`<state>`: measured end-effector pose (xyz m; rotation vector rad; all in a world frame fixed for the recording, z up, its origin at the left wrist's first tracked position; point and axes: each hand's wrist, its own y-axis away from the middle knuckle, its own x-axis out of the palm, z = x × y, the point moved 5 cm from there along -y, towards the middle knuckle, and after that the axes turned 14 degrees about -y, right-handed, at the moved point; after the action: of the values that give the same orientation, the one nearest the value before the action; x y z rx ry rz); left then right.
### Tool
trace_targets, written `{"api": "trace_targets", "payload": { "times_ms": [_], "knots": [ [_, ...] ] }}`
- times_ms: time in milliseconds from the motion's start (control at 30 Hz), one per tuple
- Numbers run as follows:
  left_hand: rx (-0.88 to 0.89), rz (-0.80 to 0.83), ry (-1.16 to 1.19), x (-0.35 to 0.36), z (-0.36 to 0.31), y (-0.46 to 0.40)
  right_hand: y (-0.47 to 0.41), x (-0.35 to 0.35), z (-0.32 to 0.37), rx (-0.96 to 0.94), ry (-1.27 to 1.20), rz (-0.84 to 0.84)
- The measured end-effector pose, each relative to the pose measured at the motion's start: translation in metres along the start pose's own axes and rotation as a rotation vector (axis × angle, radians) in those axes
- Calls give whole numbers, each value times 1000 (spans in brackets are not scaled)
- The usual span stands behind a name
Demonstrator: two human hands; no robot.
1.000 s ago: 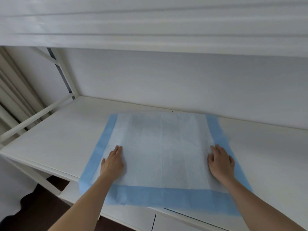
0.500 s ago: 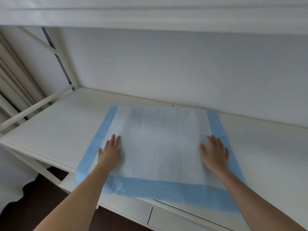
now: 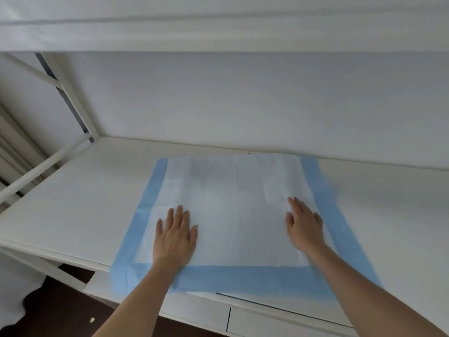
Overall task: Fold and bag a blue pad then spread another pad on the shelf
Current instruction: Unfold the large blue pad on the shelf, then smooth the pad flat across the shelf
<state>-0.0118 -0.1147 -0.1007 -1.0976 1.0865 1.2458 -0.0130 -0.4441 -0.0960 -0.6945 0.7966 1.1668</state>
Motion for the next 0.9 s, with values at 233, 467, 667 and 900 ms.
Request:
{"api": "trace_targets", "payload": {
  "times_ms": [233, 467, 667, 900],
  "knots": [
    [139, -91, 38, -17, -31, -6, 9, 9, 31, -23, 156, -30],
    [324, -19, 82, 3, -45, 9, 23, 30, 40, -172, 256, 40],
    [330, -80, 137, 5, -20, 7, 26, 29, 41, -181, 268, 8],
    [265, -50, 128, -3, -24, 5, 35, 30, 55, -315, 182, 1]
  ]
}}
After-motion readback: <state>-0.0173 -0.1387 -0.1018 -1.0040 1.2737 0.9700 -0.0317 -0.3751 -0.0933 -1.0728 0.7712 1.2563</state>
